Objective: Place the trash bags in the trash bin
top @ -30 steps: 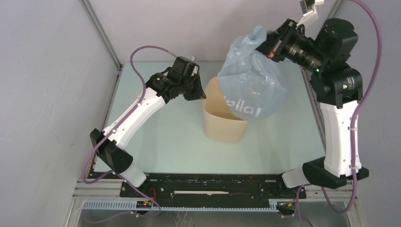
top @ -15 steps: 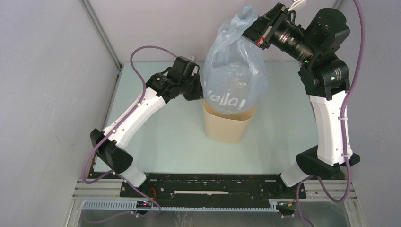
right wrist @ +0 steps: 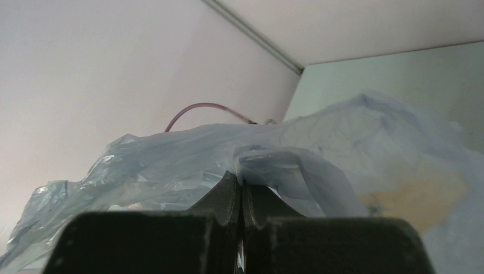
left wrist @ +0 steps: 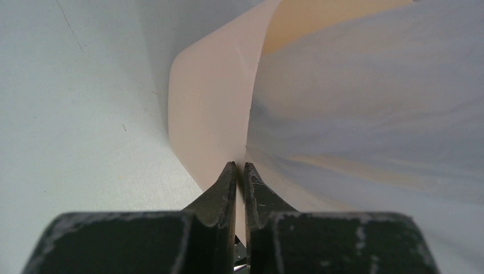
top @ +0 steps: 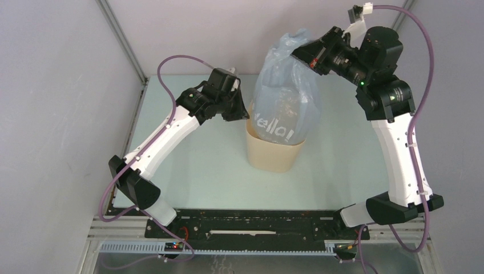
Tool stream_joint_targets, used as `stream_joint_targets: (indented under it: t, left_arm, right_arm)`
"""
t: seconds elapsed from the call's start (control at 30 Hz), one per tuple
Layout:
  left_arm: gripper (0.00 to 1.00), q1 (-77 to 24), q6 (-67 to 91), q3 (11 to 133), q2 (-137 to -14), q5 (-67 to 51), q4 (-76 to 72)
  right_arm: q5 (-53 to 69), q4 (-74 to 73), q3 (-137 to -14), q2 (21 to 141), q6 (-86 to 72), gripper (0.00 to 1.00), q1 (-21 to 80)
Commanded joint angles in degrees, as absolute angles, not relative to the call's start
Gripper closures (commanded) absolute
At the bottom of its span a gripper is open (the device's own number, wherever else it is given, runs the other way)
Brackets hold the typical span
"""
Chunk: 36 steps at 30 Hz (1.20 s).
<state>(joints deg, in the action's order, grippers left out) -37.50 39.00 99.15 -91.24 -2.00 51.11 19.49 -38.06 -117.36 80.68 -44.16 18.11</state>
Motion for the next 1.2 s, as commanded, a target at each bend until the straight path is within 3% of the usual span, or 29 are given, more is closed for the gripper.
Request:
stream_joint_targets:
  t: [0.0, 0.13, 0.33, 0.5, 0.73, 1.0, 1.17]
  left_arm:
    - [0.83, -37.58, 38.73, 99.79, -89.72, -4.47, 47.81]
    - [0.75, -36.98, 37.57, 100.72, -89.20, -4.57, 48.04]
    - [0.43, -35.40, 35.05, 99.88, -83.87, -0.82, 48.95]
    - [0.24, -31.87, 36.06, 93.72, -73.47, -0.25, 46.55]
    - [0.01, -30.86, 35.21, 93.78, -65.40, -11.19, 35.48]
    - [0.00, -37.62, 29.44, 107.65, -69.01, -8.94, 35.26]
    - [0.05, -37.69, 32.21, 101.59, -63.48, -6.01, 30.85]
  right_arm:
    - [19.43, -35.99, -113.19, 76.47, -41.91, 1.00, 18.48]
    - [19.24, -31.54, -109.96, 79.17, -40.06, 1.00, 22.46]
    - [21.47, -33.87, -107.30, 81.92, -35.57, 1.00, 23.50]
    - [29.02, -35.00, -102.95, 80.82, -32.10, 1.00, 19.93]
    - [38.40, -41.46, -106.29, 85.28, -29.58, 1.00, 21.72]
    - [44.62, -34.42, -116.58, 89.52, -35.22, 1.00, 26.23]
    - [48.27, -23.37, -122.82, 93.87, -42.93, 1.00, 26.19]
